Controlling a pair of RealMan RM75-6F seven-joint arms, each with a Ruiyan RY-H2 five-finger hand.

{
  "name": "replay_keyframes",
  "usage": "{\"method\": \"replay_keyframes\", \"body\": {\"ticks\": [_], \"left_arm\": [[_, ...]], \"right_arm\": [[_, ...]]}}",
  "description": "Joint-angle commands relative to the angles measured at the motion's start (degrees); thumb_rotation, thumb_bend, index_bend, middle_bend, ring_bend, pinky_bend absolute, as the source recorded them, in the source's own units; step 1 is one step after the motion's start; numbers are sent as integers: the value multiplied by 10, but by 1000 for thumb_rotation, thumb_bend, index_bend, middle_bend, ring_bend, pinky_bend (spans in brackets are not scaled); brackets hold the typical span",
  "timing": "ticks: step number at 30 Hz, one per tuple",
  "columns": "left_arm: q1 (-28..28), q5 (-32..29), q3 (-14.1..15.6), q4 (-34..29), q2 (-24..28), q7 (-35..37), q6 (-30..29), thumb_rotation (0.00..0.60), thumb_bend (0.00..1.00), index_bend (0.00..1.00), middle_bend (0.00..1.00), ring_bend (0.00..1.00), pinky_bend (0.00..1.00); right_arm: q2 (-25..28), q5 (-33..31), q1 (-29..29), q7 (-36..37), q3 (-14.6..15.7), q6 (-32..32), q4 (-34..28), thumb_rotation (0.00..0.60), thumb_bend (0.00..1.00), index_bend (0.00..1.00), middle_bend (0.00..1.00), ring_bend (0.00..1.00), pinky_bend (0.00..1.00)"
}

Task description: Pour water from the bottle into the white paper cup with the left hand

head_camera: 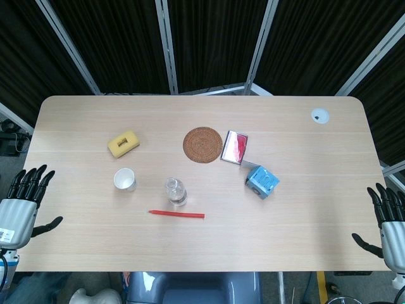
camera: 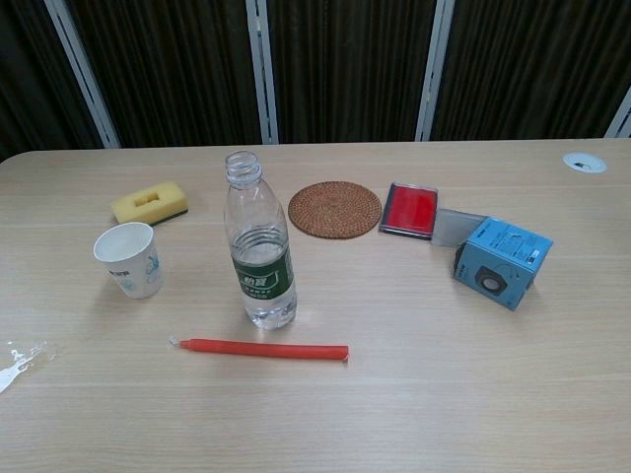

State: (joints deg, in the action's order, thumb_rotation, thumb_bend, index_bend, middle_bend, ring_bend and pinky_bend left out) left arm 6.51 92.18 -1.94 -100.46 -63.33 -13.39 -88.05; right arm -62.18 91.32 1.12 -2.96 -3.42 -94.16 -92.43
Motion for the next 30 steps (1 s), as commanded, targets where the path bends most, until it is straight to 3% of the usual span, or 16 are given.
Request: {"method": "replay_keyframes", "body": {"ticks": [1,8,13,17,27,30], "left_arm": [[0,2,0,3,-1,0,-1,600,0,0,0,0,0],[48,9,-8,18,-12,57,63,600,0,0,0,0,0],[157,3,-20,34,-43,255,221,600,0,0,0,0,0],[208,-14,-30,58,-82,342,286,600,0,0,0,0,0],[281,-44,-57,155,-189,433,352,600,0,0,0,0,0],[299,-54,-58,213,-236,445,367,600,0,0,0,0,0]], "right_arm": [[0,0,0,0,0,1,-1,600,0,0,0,0,0],[5,-1,-4,4,-1,7,-9,600,0,0,0,0,0],[3,-18,-11,-3,-7,24,-10,600,0,0,0,0,0],[0,-33,-16,-9,-12,34,-9,600,0,0,0,0,0],[-13,-62,-27,-34,-21,60,3,600,0,0,0,0,0],[-18,-75,-30,-41,-26,65,10,600,0,0,0,0,0]]}}
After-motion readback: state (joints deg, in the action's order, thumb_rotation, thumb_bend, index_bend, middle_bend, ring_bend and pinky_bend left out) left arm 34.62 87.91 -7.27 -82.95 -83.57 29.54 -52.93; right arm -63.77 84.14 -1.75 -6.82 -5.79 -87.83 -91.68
